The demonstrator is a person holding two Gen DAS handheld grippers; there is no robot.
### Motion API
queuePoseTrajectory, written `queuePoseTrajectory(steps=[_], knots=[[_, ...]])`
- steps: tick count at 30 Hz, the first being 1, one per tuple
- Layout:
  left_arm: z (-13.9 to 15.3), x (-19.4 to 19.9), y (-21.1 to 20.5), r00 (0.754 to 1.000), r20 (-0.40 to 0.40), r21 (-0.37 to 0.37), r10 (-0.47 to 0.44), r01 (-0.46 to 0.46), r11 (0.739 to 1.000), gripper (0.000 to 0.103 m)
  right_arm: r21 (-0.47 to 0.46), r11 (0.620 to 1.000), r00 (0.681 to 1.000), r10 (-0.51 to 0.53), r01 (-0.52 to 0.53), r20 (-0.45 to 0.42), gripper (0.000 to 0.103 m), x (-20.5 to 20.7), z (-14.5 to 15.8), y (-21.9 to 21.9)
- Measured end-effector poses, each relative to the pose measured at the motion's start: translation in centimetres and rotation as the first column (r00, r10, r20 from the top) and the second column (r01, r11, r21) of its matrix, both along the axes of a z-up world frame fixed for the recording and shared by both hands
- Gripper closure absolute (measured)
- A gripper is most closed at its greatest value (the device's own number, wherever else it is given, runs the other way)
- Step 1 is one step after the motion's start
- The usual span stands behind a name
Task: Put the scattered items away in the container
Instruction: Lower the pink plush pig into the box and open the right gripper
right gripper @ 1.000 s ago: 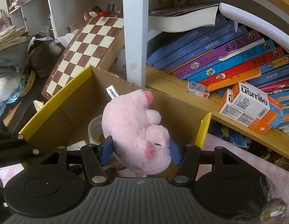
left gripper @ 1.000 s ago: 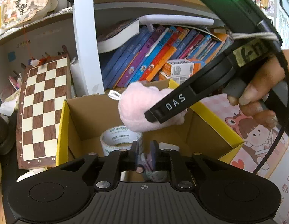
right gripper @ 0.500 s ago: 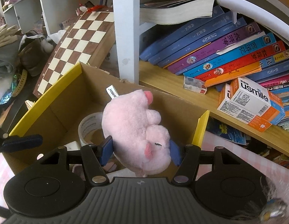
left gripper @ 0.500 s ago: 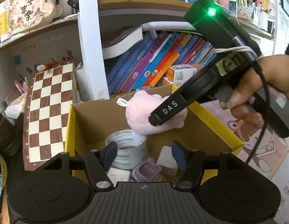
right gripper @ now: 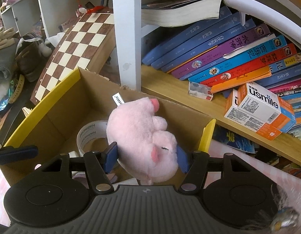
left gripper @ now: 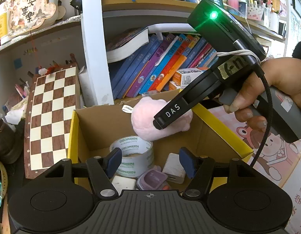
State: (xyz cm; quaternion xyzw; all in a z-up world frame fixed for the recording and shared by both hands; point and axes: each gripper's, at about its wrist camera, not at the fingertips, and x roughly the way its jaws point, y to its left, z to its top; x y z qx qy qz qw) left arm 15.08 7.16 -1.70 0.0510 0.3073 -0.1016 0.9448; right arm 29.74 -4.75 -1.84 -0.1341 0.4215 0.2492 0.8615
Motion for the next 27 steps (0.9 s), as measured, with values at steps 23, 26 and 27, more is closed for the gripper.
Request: queuePoseTrajectory(steps=[23,26,27], knots=[[0.7,-0.7,-0.4,1.0,0.019,0.013,-0.003,0.002,1.0,0.036,0.003,1.0,0.999,-0.027,0.027,0.041,0.031,-0.7,1.4,-0.8],[1.1,-1.0,-0.6,1.0,0.029,0.019,-0.01,0.01,1.0,0.036,0.012,1.0,0.999,-0.025,0.025,0.047,0.031,-1.3,1.9,-1.0],[1.2,-1.1,-0.7,0.999,0.033,0.021,-0.012,0.012,1.0,0.036,0.014,1.0,0.998,-0.026,0.025,0.049,0.031,-1.5,2.1,-1.1]])
